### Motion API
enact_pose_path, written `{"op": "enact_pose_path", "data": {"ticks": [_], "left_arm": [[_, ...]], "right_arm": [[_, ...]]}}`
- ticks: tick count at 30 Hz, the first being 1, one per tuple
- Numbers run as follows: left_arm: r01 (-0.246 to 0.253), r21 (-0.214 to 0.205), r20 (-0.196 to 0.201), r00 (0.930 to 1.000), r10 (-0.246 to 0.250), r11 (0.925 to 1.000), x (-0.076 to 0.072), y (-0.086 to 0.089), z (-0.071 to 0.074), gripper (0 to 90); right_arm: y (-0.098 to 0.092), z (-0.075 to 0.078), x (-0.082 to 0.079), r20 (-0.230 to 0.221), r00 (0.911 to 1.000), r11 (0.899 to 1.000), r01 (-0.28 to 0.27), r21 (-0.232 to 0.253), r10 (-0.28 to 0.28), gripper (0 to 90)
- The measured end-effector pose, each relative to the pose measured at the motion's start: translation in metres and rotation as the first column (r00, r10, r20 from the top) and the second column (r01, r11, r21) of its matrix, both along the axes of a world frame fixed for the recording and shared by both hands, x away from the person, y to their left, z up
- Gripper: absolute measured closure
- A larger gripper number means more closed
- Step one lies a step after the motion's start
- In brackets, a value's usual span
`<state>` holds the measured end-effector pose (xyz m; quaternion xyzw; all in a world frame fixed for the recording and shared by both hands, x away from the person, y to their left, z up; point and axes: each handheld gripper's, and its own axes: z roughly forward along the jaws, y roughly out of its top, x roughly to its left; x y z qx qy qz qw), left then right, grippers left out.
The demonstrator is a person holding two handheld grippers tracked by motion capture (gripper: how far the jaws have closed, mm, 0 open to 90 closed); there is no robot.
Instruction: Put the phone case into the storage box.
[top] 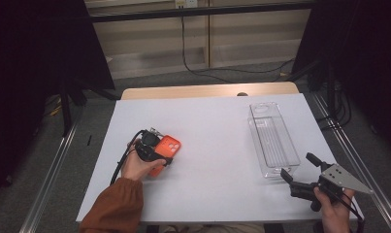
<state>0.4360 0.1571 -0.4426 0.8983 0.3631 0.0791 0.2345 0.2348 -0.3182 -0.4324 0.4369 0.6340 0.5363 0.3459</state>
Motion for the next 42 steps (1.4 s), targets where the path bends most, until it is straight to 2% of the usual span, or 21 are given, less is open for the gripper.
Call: {"op": "enact_pose_path", "data": {"ticks": [5, 10, 14, 16, 21, 23, 26, 32, 34, 38, 42], "left_arm": [[-0.006, 0.004, 0.015, 0.9999, 0.005, 1.0, -0.0017, -0.0011, -0.0014, 2.0], [-0.024, -0.028, 0.03, 0.9992, 0.025, 0.9993, -0.0045, 0.001, -0.0041, 2.3], [-0.023, -0.022, 0.024, 0.9994, 0.023, 0.9995, -0.004, 0.0009, -0.0036, 2.4], [-0.028, -0.002, 0.025, 0.9993, 0.028, 0.9996, -0.0042, -0.0016, -0.0023, 3.8], [-0.035, 0.005, 0.017, 0.9993, 0.035, 0.9994, -0.0044, -0.0013, 0.0011, 9.6], [-0.039, -0.006, 0.011, 0.9992, 0.04, 0.9992, -0.0047, -0.0006, 0.002, 15.0], [-0.037, 0.005, 0.018, 0.9991, 0.037, 0.9993, -0.0047, -0.0008, 0.0028, 15.8], [-0.031, -0.012, 0.014, 0.9994, 0.031, 0.9994, -0.0044, 0.0015, 0.0035, 16.2], [-0.02, 0.008, 0.026, 0.9995, 0.02, 0.9998, -0.0053, 0.0004, 0.0047, 16.4], [-0.033, -0.014, 0.019, 0.9993, 0.033, 0.9994, -0.0056, 0.001, 0.0042, 16.4], [-0.025, -0.012, 0.024, 0.9994, 0.025, 0.9996, -0.0069, 0.0004, 0.0043, 16.4]], "right_arm": [[0.0001, 0.0002, -0.0007, 0.002, 1.0, 1.0, -0.002, 0.001, 0.002, 0.0], [0.0, 0.0002, -0.0008, 0.001, 1.0, 1.0, -0.001, 0.003, 0.001, 0.0], [0.0001, 0.0003, -0.0013, 0.0, 1.0, 1.0, -0.006, 0.0, 0.006, 0.0], [0.0002, 0.0001, -0.001, 0.002, 1.0, 1.0, -0.005, -0.002, 0.005, 0.0], [0.0003, 0.0001, -0.0006, 0.002, 1.0, 1.0, -0.003, 0.0, 0.003, 0.0], [0.0003, 0.0001, -0.0007, 0.001, 1.0, 1.0, -0.003, -0.003, 0.003, 0.0], [0.0004, 0.0001, -0.0009, 0.0, 1.0, 1.0, -0.004, -0.003, 0.004, 0.0], [-0.0002, 0.0, -0.0008, 0.001, 1.0, 1.0, -0.004, -0.005, 0.004, 0.0], [-0.0001, -0.0001, -0.0007, 0.0, 1.0, 1.0, -0.006, -0.004, 0.006, 0.0], [-0.0001, -0.0001, -0.0007, 0.0, 1.0, 1.0, -0.005, -0.004, 0.005, 0.0], [0.0001, 0.0001, -0.0012, 0.0, 1.0, 1.0, -0.004, -0.003, 0.004, 0.0]]}}
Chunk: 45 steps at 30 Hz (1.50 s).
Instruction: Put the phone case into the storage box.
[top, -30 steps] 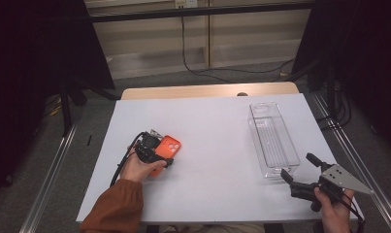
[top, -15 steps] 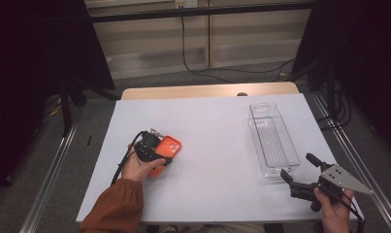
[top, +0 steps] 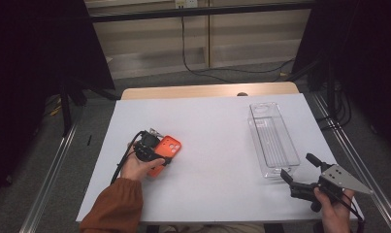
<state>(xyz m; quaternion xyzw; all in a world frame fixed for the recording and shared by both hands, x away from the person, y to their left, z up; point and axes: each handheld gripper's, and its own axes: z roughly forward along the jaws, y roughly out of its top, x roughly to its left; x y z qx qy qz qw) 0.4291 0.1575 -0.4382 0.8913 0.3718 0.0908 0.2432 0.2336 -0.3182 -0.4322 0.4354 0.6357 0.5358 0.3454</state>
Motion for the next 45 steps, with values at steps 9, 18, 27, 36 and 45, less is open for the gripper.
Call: {"op": "enact_pose_path", "data": {"ticks": [9, 18, 27, 36, 45], "left_arm": [[-0.006, -0.029, 0.036, 0.9993, 0.007, 0.9995, -0.002, 0.002, 0.003, 16.4], [-0.041, -0.087, 0.118, 0.9917, 0.051, 0.9954, -0.005, 0.007, 0.011, 16.3], [-0.055, -0.123, 0.15, 0.986, 0.073, 0.9909, -0.008, 0.013, 0.014, 16.3], [-0.071, -0.189, 0.139, 0.9854, 0.099, 0.9794, -0.009, 0.016, 0.018, 16.3], [-0.081, -0.264, 0.148, 0.9813, 0.123, 0.9611, -0.013, 0.015, 0.024, 16.3]], "right_arm": [[0.0, 0.0, 0.0, 0.001, 1.0, 1.0, 0.002, 0.0, -0.002, 0.0], [0.0, 0.0, 0.0, 0.0, 1.0, 1.0, 0.003, 0.004, -0.003, 0.0], [0.0, 0.0, -0.001, 0.001, 1.0, 1.0, 0.003, 0.004, -0.003, 0.0], [0.0, 0.0, -0.001, 0.003, 1.0, 1.0, 0.004, 0.002, -0.004, 0.0], [0.0, 0.0, -0.001, 0.004, 1.0, 1.0, 0.002, 0.006, -0.002, 0.0]]}}
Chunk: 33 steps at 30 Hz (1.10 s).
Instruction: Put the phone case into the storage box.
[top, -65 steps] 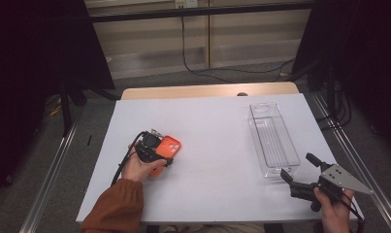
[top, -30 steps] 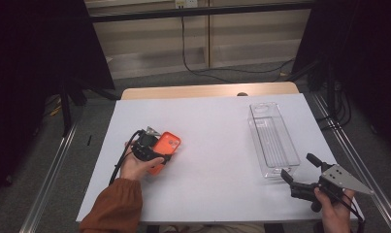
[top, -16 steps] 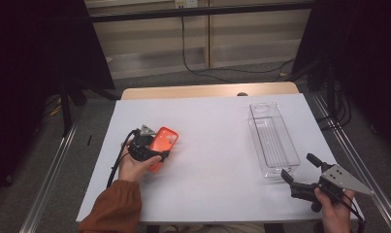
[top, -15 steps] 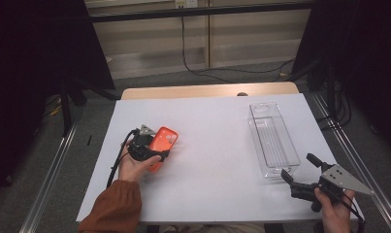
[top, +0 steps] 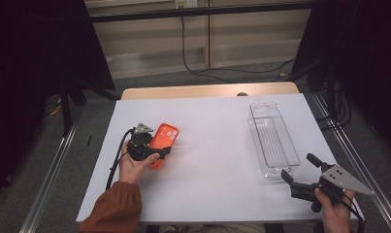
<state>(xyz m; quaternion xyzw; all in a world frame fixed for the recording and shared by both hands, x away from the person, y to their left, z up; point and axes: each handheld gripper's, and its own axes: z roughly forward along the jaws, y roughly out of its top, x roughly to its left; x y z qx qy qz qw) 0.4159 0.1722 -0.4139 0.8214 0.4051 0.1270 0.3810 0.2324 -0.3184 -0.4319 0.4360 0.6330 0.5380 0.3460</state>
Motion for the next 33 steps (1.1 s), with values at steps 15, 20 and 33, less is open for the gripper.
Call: {"op": "enact_pose_path", "data": {"ticks": [15, 20, 33], "left_arm": [[0.028, -0.021, 0.128, 0.9914, -0.026, 0.9994, -0.02, -0.013, 0.011, 16.3], [0.034, -0.021, 0.154, 0.9876, -0.03, 0.9992, -0.026, -0.017, 0.013, 16.2], [0.072, -0.029, 0.181, 0.9813, -0.066, 0.997, -0.038, -0.034, 0.016, 16.2]], "right_arm": [[0.0, 0.001, 0.0, 0.007, 1.0, 1.0, -0.004, 0.003, 0.004, 0.0], [0.001, 0.002, 0.0, 0.012, 0.9999, 1.0, -0.012, -0.001, 0.012, 0.0], [0.007, 0.006, 0.003, 0.024, 0.9985, 0.999, -0.05, 0.0, 0.05, 0.0]]}}
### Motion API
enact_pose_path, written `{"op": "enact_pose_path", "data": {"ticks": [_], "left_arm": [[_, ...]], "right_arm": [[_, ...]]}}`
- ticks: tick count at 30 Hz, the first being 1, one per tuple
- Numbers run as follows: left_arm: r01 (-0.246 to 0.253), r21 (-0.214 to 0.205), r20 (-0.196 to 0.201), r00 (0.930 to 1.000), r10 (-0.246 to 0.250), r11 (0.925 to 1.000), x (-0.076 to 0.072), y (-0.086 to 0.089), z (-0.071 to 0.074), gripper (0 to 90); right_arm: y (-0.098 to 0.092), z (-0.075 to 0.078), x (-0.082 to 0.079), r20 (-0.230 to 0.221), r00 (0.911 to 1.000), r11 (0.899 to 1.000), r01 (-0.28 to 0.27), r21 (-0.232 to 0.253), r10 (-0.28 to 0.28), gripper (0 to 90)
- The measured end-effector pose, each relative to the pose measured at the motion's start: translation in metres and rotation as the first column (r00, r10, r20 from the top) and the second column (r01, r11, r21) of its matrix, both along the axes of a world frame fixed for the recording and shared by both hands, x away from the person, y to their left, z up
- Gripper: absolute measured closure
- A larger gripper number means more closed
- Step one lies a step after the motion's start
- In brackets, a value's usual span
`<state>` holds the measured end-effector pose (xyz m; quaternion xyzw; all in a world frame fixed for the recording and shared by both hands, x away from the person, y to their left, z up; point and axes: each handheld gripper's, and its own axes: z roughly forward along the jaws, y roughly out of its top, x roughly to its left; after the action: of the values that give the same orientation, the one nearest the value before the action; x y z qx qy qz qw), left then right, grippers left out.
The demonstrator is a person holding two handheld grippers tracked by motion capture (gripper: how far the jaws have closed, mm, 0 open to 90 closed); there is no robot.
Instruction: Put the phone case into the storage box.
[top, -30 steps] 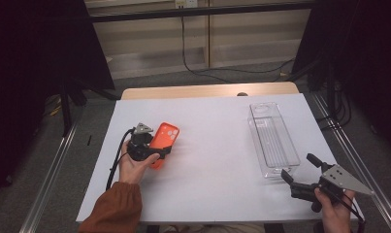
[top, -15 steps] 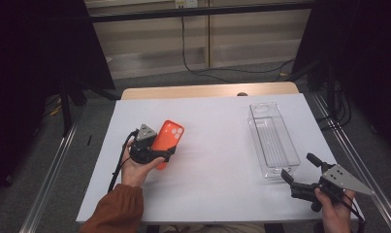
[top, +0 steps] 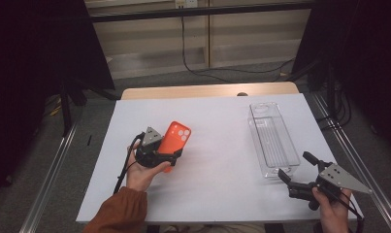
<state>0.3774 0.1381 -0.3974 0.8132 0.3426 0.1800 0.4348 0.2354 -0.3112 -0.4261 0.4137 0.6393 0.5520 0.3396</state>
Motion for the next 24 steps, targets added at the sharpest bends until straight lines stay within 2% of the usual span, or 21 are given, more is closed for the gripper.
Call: {"op": "enact_pose_path", "data": {"ticks": [9, 14, 19, 24], "left_arm": [[0.031, 0.0, 0.031, 0.999, -0.031, 0.9995, -0.01, -0.012, 0.006, 16.2], [0.046, 0.006, 0.034, 0.9983, -0.047, 0.9989, -0.013, -0.018, 0.006, 16.2], [0.035, -0.021, 0.029, 0.999, -0.034, 0.9992, -0.013, -0.024, 0.006, 16.2], [0.055, -0.005, 0.044, 0.9976, -0.054, 0.9985, -0.017, -0.03, 0.006, 16.2]], "right_arm": [[0.01, 0.005, 0.007, 0.014, 0.9986, 0.999, -0.051, -0.01, 0.051, 0.0], [0.018, 0.009, 0.009, 0.018, 0.9961, 0.996, -0.085, -0.016, 0.086, 0.0], [0.026, 0.009, 0.014, 0.005, 0.9933, 0.993, -0.115, -0.016, 0.116, 0.0], [0.033, 0.012, 0.019, 0.006, 0.9906, 0.99, -0.136, -0.023, 0.137, 0.0]]}}
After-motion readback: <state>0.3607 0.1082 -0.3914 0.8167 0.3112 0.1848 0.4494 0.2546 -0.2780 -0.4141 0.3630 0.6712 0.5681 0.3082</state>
